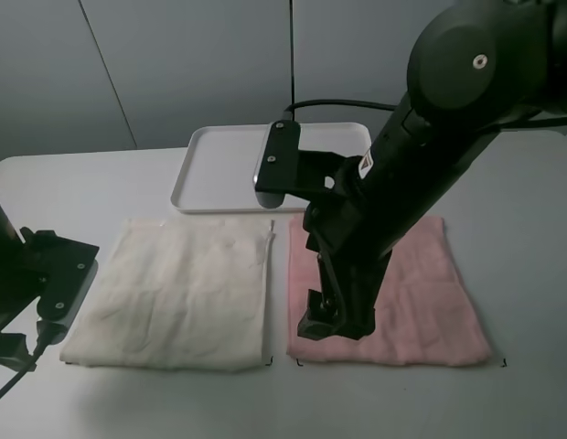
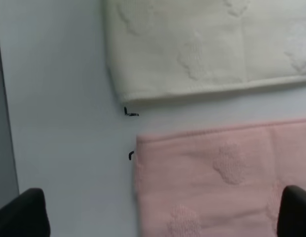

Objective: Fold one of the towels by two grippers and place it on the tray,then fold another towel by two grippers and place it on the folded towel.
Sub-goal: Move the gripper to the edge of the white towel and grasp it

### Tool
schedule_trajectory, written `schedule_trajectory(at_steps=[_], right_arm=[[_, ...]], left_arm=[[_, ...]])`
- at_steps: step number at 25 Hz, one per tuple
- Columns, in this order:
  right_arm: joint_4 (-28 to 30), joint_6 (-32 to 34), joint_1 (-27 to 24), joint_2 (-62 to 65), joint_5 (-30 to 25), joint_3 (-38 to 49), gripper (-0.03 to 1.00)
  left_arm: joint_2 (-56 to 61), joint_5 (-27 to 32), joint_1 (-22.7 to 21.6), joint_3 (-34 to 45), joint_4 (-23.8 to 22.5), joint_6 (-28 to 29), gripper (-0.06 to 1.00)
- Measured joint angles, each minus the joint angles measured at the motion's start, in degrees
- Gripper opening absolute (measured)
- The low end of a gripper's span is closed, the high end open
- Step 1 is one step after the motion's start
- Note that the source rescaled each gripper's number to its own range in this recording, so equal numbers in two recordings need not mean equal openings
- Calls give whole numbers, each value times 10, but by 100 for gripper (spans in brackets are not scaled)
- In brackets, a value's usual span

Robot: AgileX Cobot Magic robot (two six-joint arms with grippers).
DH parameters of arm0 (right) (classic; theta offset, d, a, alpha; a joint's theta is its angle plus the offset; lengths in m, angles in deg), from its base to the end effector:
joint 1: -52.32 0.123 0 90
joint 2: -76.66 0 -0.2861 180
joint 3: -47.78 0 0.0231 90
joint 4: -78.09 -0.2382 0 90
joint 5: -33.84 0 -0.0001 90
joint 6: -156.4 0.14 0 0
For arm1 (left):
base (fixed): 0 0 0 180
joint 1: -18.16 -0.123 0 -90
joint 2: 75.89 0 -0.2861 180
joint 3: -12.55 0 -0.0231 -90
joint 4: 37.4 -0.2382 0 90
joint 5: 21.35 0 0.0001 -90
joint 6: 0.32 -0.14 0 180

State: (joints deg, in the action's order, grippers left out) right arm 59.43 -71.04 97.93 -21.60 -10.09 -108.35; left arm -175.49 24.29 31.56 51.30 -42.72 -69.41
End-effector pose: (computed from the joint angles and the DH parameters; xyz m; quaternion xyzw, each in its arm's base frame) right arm 0.1817 0.2300 0.1674 -0.6404 0.7481 0.1239 0.1217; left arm 0.2101 -0.0405 0.1031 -0.6834 -0.7285 -0.0121 0.0457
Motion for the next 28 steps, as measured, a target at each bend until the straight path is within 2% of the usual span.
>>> schedule_trajectory(at_steps=[4,13,20,28], right_arm=[[2,-2,13,-13,7,0,100],[48,-6,90,-58,29,-1,100],[78,0,139,-108,31,-23,100],[106,13,151,-137,34,-42,100]], left_arm=[[-13,-17,0,6,0,-4,99],[-19,-53,0,56,-14,-30,99],[-20,-95,16,61,6,-36,99],[-47,-109,17,61,4,-41,99]])
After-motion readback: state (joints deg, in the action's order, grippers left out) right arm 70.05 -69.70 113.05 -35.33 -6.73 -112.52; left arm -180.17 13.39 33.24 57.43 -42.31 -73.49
